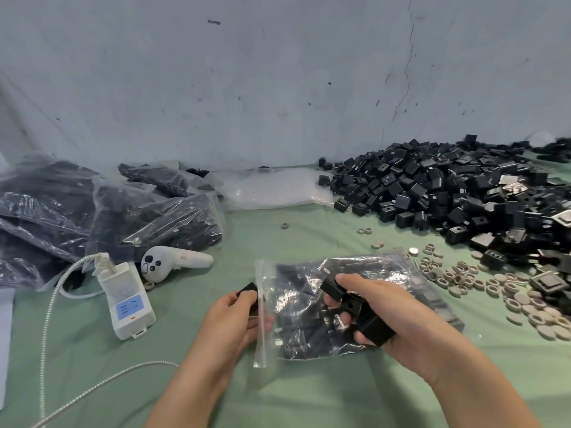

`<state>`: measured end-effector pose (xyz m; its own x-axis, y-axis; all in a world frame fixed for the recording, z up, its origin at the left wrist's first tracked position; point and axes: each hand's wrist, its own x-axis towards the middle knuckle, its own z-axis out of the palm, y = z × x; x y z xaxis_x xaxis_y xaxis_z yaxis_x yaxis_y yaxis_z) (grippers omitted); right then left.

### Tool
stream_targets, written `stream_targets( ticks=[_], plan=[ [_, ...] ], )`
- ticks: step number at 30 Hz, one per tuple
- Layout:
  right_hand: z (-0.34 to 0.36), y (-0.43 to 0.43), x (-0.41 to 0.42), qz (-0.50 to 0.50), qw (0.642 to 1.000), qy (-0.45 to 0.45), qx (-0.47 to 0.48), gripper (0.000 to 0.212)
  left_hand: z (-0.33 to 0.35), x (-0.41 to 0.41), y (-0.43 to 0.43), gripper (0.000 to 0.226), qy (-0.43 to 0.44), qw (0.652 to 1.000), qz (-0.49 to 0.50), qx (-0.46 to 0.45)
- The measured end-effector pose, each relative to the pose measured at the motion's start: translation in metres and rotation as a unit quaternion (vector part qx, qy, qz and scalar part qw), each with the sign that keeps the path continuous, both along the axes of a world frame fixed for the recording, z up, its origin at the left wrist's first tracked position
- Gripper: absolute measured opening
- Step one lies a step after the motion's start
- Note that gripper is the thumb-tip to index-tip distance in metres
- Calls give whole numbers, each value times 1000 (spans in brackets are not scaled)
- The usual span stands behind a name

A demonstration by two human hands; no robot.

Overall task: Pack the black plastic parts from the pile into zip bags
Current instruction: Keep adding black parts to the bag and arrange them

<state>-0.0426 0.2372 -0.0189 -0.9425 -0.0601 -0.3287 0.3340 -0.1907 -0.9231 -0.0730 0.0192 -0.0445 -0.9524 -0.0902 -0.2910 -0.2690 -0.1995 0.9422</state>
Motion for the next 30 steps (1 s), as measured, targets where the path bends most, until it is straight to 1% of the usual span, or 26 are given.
stream_targets(
  ticks=[5, 7, 10, 17, 20, 22, 24, 26, 27, 30],
  plan=[
    [-1, -6, -3, -5, 1000, 24, 8, 25, 6, -4, 4, 18, -14, 993, -7, 114],
    [-1, -7, -5, -7, 1000, 30, 3, 25, 7, -5, 7, 20, -25, 990, -24, 138],
    [-2, -11, -7, -9, 1000, 28, 3, 24, 8, -8, 10, 20, -27, 987, -37, 155],
    [0, -15, -10, -18, 999, 44, 12, 21, 6, -11, 8, 20, -17, 988, -47, 147],
    [-1, -17, -11, -32, 998, 46, 8, 21, 8, -10, 6, 37, -25, 988, -70, 133],
    [-1, -18, -13, -40, 998, 46, 8, 22, 7, -10, 5, 39, -29, 991, -59, 117],
    [0, -18, -15, -52, 998, 47, 6, 23, 6, -13, 3, 28, -19, 995, -8, 97],
    [0, -17, -16, -67, 996, 52, -3, 23, 3, -18, -5, 11, 3, 997, 64, 37],
    [0, -16, -16, -79, 995, 56, -11, 23, 3, -21, -9, 7, 13, 996, 94, 4],
    [-1, -13, -16, -114, 992, 59, -24, 22, 0, -22, -17, 9, 55, 988, 140, -48]
  ],
)
